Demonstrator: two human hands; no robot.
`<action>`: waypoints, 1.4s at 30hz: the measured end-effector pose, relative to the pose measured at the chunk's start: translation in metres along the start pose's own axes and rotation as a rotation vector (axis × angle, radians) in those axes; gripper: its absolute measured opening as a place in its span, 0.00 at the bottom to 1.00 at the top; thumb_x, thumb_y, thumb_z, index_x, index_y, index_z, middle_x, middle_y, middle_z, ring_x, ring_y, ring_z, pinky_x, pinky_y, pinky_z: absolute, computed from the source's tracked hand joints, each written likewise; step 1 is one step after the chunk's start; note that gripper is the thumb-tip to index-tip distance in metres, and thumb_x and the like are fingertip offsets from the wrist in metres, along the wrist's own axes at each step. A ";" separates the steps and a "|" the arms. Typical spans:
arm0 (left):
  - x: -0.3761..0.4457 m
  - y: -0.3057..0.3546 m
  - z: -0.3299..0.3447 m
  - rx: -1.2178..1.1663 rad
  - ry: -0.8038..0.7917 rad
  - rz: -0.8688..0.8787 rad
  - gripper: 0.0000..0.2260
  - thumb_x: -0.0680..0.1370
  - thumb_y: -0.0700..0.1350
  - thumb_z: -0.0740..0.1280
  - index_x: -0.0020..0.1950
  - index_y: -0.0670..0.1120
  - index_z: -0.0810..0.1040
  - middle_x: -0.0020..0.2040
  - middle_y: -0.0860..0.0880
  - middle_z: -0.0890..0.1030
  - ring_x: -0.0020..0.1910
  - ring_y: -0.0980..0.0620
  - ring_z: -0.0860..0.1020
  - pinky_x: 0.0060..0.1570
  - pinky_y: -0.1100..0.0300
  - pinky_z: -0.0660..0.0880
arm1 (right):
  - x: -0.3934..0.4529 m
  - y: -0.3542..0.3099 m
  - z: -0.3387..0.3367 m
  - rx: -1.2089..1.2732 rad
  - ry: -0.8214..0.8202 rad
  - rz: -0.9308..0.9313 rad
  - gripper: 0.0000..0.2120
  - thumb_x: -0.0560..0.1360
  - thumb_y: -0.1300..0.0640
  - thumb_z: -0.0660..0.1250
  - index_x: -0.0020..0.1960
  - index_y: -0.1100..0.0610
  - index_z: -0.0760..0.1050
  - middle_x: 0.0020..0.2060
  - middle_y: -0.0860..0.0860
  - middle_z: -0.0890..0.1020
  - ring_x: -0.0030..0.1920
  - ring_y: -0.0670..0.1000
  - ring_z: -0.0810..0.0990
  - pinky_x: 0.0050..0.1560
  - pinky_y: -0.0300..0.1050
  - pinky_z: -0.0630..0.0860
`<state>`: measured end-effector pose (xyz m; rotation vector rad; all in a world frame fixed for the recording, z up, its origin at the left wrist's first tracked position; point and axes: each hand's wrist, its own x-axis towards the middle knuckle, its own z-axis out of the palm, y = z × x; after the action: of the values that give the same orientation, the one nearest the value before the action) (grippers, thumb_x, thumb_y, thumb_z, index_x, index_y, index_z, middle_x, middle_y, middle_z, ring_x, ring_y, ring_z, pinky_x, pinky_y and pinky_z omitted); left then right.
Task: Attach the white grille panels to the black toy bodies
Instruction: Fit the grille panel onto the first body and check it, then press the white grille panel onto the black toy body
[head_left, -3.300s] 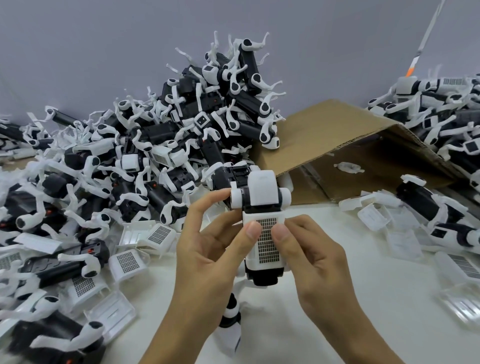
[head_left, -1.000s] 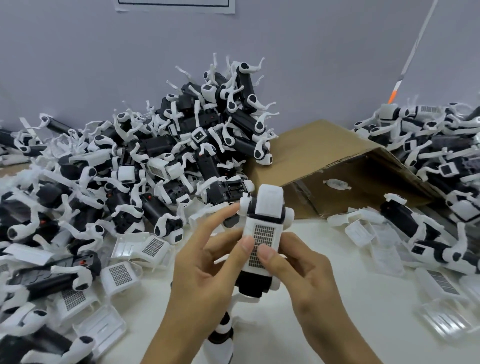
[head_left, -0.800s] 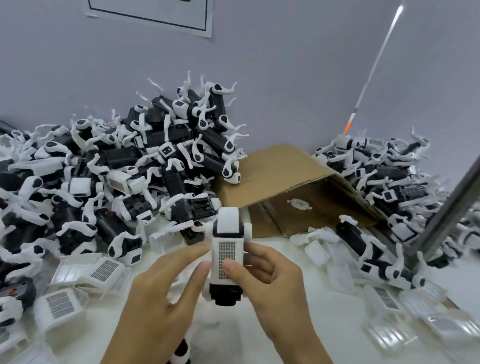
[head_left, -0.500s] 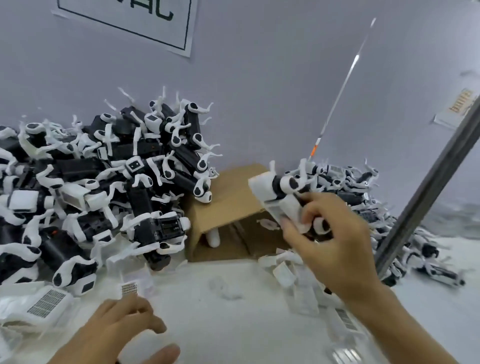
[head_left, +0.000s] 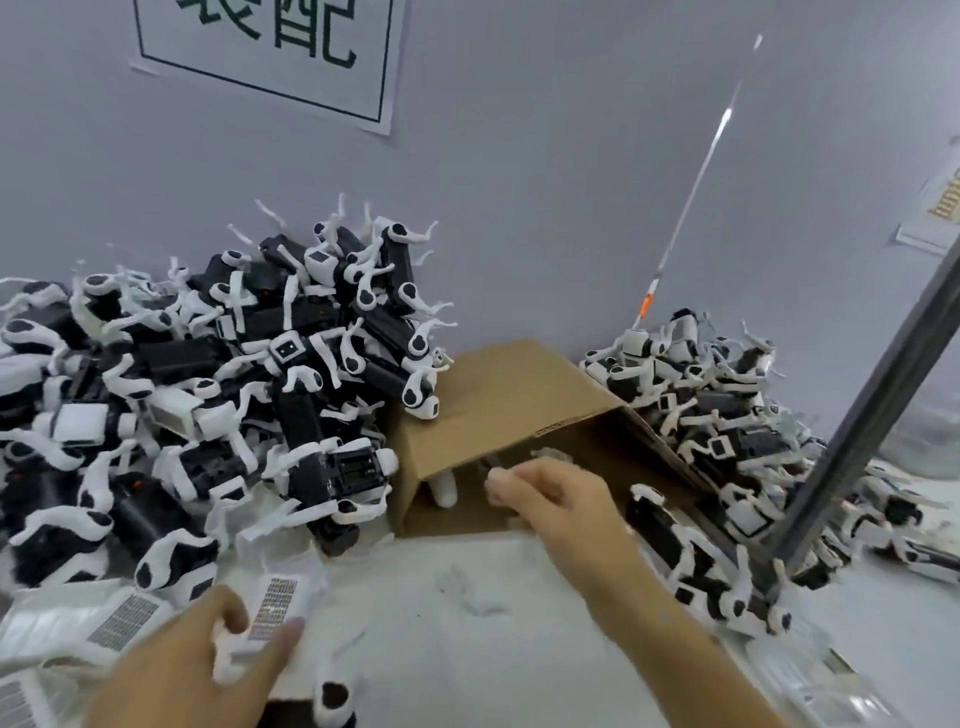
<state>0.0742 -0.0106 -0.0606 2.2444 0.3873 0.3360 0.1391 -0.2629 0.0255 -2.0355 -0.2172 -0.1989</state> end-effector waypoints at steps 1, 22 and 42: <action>0.000 0.001 0.000 -0.050 0.022 -0.023 0.14 0.71 0.54 0.76 0.39 0.47 0.75 0.25 0.52 0.73 0.29 0.53 0.73 0.33 0.57 0.66 | -0.015 0.006 0.024 0.077 -0.108 0.002 0.11 0.73 0.38 0.72 0.49 0.44 0.83 0.46 0.42 0.86 0.51 0.42 0.84 0.53 0.42 0.80; -0.027 0.017 -0.015 -0.631 -0.906 -0.151 0.16 0.68 0.50 0.75 0.54 0.46 0.85 0.50 0.43 0.85 0.46 0.47 0.83 0.43 0.57 0.78 | -0.062 0.024 0.074 1.017 -0.198 0.572 0.28 0.57 0.37 0.74 0.48 0.56 0.84 0.36 0.53 0.82 0.32 0.50 0.81 0.35 0.45 0.78; -0.035 0.027 0.018 -1.148 -0.226 -0.113 0.34 0.66 0.62 0.79 0.62 0.39 0.81 0.62 0.35 0.81 0.64 0.33 0.77 0.70 0.39 0.67 | -0.091 0.023 0.097 0.339 -0.174 -0.131 0.24 0.63 0.35 0.75 0.57 0.34 0.76 0.51 0.34 0.83 0.56 0.39 0.81 0.55 0.33 0.76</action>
<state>0.0531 -0.0530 -0.0547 1.1107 0.1264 0.1635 0.0604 -0.1931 -0.0597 -1.7023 -0.4629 -0.0600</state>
